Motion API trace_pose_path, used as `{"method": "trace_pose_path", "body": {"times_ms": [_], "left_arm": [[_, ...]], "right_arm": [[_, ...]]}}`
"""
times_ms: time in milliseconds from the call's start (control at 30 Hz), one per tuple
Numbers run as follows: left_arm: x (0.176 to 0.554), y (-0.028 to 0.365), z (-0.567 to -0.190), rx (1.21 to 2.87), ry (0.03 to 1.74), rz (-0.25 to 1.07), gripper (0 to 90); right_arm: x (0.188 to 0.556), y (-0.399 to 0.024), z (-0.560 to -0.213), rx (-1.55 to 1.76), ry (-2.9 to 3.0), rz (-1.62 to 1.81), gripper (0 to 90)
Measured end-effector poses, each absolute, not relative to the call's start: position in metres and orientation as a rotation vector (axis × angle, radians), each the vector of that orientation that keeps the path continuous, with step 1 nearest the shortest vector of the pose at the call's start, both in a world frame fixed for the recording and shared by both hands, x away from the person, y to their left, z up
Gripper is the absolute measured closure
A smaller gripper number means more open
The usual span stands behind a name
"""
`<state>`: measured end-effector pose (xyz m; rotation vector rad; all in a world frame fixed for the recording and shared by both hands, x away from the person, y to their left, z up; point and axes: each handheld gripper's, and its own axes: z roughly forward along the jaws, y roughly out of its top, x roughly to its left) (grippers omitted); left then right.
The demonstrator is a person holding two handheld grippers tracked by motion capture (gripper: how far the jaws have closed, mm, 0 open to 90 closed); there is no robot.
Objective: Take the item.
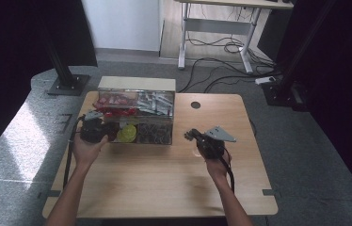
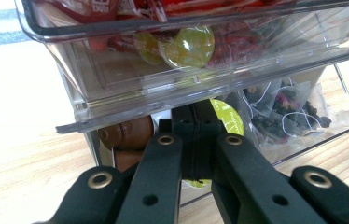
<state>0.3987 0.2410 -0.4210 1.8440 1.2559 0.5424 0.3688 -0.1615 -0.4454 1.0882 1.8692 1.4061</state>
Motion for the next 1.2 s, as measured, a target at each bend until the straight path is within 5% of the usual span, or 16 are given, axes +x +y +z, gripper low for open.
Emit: {"method": "trace_pose_path", "body": {"times_ms": [1200], "left_arm": [[0.4,0.24,-0.418,1.848,1.256,0.549,90.0]], "right_arm": [[0.377,-0.195,-0.449,1.176,1.813,1.356,88.8]]}}
